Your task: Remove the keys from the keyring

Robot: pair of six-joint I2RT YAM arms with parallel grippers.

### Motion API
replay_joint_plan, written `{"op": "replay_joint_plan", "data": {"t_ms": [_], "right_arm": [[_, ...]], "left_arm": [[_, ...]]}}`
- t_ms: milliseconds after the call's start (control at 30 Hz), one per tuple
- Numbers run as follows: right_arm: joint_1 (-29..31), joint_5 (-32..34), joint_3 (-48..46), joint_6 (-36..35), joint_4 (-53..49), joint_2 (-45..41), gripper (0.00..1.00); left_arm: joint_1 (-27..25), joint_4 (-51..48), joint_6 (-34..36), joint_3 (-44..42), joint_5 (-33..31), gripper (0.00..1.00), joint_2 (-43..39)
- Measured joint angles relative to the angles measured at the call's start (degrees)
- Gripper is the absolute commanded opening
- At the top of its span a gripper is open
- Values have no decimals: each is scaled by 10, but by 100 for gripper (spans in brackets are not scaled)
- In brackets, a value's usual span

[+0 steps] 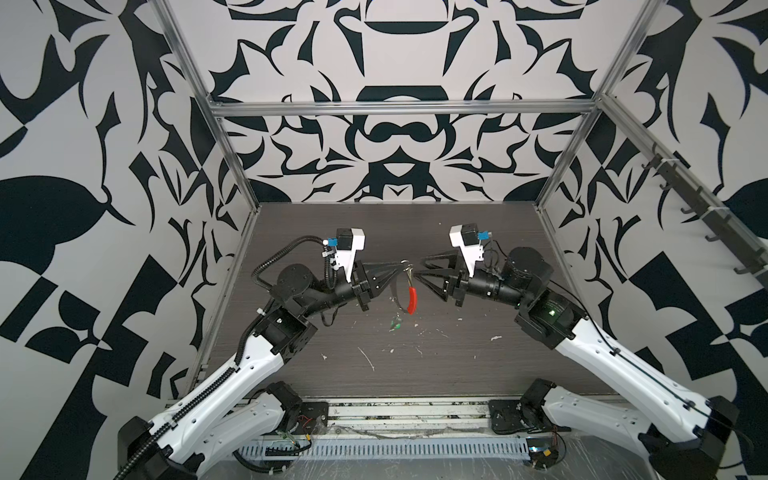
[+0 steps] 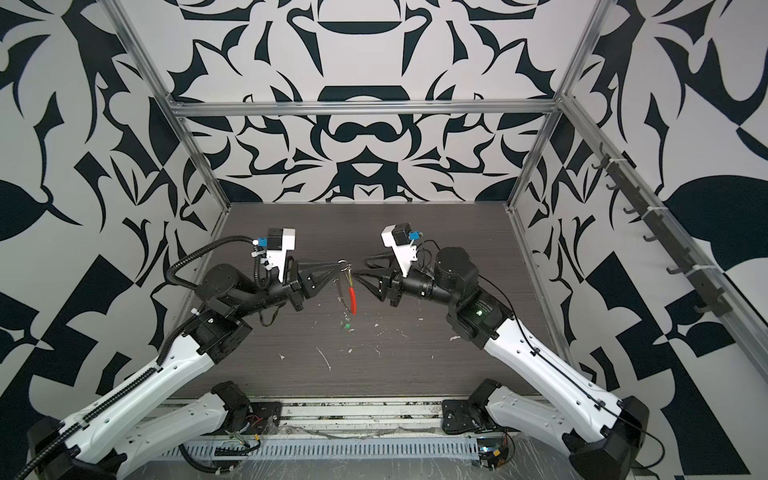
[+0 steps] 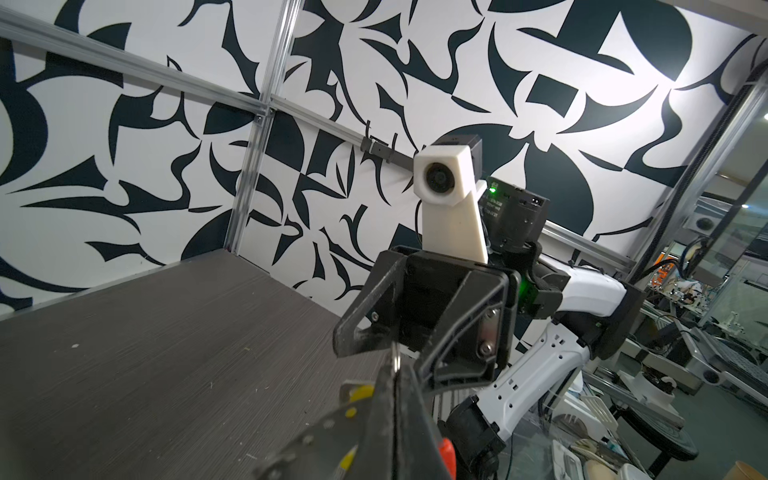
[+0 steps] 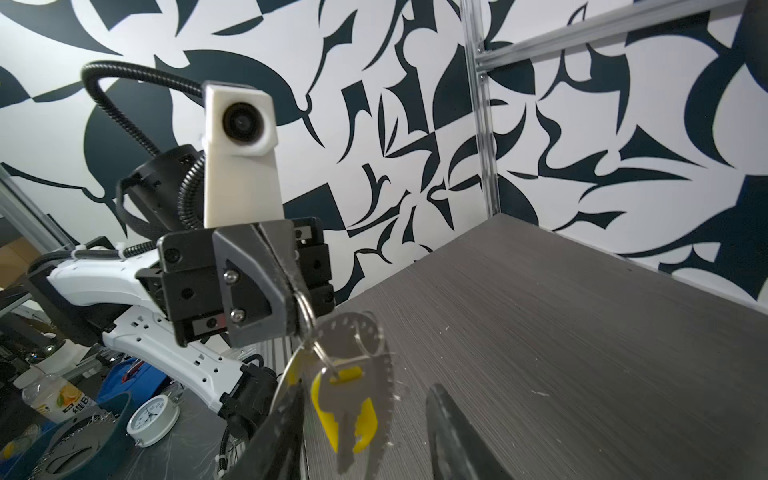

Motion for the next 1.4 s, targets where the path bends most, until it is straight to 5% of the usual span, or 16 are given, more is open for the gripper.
{"op": "replay_joint_plan", "data": {"t_ms": [433, 900, 1400], "right_arm": [[95, 127, 23, -84, -48, 17, 48], [111, 196, 50, -128, -77, 24, 0], [142, 234, 60, -168, -97, 33, 0]], "left_arm": [[0, 19, -17, -1, 3, 0, 2], [0, 19, -19, -1, 3, 0, 3], [-1, 19, -30, -1, -22, 0, 2]]}}
